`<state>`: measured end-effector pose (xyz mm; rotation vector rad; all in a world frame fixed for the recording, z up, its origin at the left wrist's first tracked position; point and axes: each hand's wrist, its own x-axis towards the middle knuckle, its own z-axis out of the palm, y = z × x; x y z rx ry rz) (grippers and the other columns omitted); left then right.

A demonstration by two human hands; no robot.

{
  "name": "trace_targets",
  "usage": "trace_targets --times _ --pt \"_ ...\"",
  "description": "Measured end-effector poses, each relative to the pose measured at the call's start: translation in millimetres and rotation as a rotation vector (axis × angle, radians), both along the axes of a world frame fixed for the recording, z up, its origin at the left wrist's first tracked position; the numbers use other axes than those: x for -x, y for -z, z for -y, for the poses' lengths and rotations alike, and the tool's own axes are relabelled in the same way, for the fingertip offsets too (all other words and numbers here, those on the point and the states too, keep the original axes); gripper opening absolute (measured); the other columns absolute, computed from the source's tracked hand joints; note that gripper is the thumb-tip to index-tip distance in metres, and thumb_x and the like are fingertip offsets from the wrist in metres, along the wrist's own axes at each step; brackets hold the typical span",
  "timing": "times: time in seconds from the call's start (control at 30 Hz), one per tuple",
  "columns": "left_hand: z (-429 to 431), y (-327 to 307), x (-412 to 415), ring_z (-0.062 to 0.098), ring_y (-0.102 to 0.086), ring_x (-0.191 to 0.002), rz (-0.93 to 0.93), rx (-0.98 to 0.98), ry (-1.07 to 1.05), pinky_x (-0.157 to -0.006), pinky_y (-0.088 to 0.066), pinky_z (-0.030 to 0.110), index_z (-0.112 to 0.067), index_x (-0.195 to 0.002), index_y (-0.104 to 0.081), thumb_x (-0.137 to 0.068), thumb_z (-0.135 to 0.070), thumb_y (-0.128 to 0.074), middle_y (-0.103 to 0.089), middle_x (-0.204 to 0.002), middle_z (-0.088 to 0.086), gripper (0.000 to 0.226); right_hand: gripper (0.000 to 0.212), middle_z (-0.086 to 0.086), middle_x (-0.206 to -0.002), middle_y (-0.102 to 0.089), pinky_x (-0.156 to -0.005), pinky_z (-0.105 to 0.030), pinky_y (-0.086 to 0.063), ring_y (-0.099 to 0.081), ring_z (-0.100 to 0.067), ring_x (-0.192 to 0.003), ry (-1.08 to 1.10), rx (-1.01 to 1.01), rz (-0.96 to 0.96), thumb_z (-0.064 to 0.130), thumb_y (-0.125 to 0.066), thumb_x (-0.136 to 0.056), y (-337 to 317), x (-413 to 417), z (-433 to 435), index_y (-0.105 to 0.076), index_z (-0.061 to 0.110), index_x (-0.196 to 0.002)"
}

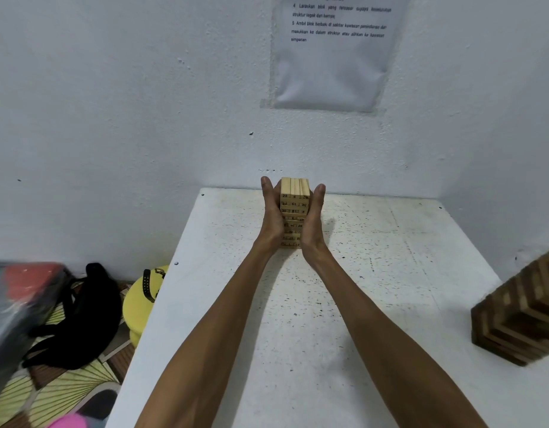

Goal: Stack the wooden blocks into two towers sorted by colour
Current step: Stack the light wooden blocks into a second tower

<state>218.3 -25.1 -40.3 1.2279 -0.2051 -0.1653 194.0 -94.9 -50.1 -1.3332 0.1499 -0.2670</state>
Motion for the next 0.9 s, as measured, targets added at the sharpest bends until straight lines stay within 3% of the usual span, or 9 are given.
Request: trace_targets --times 0.33,0.5,0.63,0.73,0.8,0.9 --pt "1 -3 3 0.017 -0.077 -0.093 0.026 -0.030 -0.039 -0.074 -0.058 0.022 0.004 -0.131 -0.061 -0.109 -0.057 -0.005 -0.078 -0.098 0.006 0.086 0.082 -0.005 -0.121 -0.075 -0.095 -0.038 -0.058 -0.072 -0.020 -0.113 0.057 0.022 0.019 0.070 -0.012 -0.102 5 -3 -3 -0.062 0.017 -0.140" --pt "-4 5 6 0.016 -0.074 -0.107 0.037 -0.037 -0.022 -0.084 -0.059 0.024 -0.006 -0.142 -0.058 -0.108 -0.059 -0.003 -0.076 -0.117 0.007 0.084 0.082 -0.006 -0.138 -0.066 -0.105 -0.048 -0.054 -0.065 -0.023 -0.125 0.096 0.003 0.020 0.078 -0.024 -0.097 5 5 -1 -0.053 0.021 -0.148" --pt "-13 20 2 0.020 -0.060 -0.132 -0.022 -0.118 -0.037 -0.112 -0.048 0.044 -0.018 -0.155 -0.046 -0.091 -0.086 -0.012 -0.060 -0.147 0.008 0.099 0.066 0.016 -0.143 -0.058 -0.118 -0.034 -0.037 -0.050 -0.001 -0.136 0.133 0.049 0.016 0.063 -0.031 -0.102 14 18 12 -0.044 0.026 -0.154" --pt "-20 34 3 0.029 -0.051 -0.141 -0.055 -0.120 0.003 -0.119 -0.038 0.057 -0.024 -0.150 -0.052 -0.092 -0.087 -0.024 -0.057 -0.150 0.008 0.090 0.061 0.006 -0.145 -0.059 -0.105 -0.028 -0.047 -0.054 -0.005 -0.135 0.091 0.150 0.049 0.042 -0.050 -0.098 24 32 27 -0.042 0.021 -0.154" --pt "-23 40 2 0.036 -0.048 -0.142 -0.095 -0.080 0.060 -0.118 -0.033 0.068 -0.025 -0.143 -0.059 -0.097 -0.079 -0.039 -0.058 -0.147 0.012 0.074 0.062 0.002 -0.145 -0.060 -0.105 -0.038 -0.052 -0.056 -0.010 -0.135 0.048 0.209 0.077 0.029 -0.059 -0.095 27 38 34 -0.041 0.019 -0.153" --pt "-28 61 -8 0.041 -0.035 -0.150 -0.115 -0.061 0.080 -0.115 -0.025 0.078 -0.027 -0.147 -0.054 -0.096 -0.068 -0.056 -0.045 -0.157 0.014 0.066 0.066 0.007 -0.143 -0.061 -0.111 -0.056 -0.047 -0.054 -0.014 -0.137 0.031 0.299 0.093 0.022 -0.066 -0.091 26 39 38 -0.042 0.023 -0.153"
